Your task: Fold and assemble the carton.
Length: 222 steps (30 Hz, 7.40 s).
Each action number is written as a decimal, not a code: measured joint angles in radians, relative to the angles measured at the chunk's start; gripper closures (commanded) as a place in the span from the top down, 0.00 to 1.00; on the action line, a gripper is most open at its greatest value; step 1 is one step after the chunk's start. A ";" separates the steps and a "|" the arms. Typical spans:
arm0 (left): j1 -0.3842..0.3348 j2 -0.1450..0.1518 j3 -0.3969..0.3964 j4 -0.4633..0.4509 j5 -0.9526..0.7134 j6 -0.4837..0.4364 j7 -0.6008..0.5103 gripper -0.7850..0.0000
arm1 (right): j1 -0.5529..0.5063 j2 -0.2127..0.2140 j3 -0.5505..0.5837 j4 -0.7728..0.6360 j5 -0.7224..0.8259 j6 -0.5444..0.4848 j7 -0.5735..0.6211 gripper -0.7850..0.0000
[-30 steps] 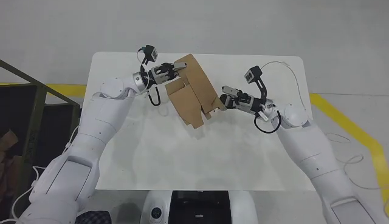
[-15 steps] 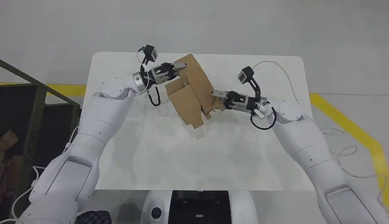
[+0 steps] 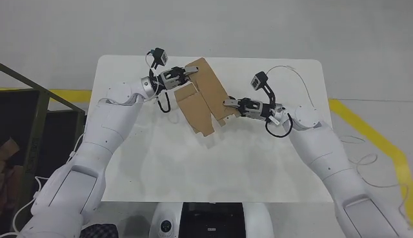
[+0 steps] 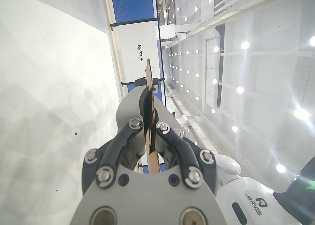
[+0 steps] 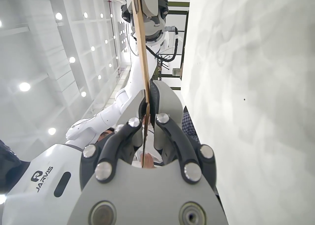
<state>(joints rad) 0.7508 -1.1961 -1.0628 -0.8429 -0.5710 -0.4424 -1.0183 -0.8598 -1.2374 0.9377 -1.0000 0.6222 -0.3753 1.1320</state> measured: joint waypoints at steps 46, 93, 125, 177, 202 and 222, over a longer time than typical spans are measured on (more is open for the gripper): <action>0.000 0.000 0.000 0.000 0.000 0.000 0.000 1.00 | -0.600 0.045 0.168 -0.755 -0.389 0.214 -0.956 0.00; 0.027 -0.042 0.092 -0.029 -0.074 -0.003 -0.278 1.00 | -0.761 0.016 0.137 -0.835 -0.462 0.186 -1.218 0.00; -0.012 -0.080 0.106 0.029 -0.095 0.021 -0.261 0.00 | -0.785 -0.026 0.095 -0.849 -0.532 0.194 -1.322 1.00; 0.017 -0.038 0.029 -0.016 -0.145 0.055 -0.415 1.00 | -0.649 -0.005 0.309 -0.674 -0.156 0.170 -0.729 0.00; 0.092 -0.049 0.025 -0.119 -0.097 0.071 -0.169 1.00 | -0.822 -0.049 0.165 -0.868 -0.532 0.165 -1.317 0.00; 0.103 -0.060 0.053 -0.153 -0.017 0.084 -0.110 0.77 | -0.816 -0.068 0.178 -0.849 -0.518 0.144 -1.375 0.00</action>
<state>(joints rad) 0.8536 -1.2559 -1.0102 -0.9962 -0.5879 -0.3588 -1.1286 -1.6762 -1.3055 1.1161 -1.8491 0.1046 -0.2311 -0.2428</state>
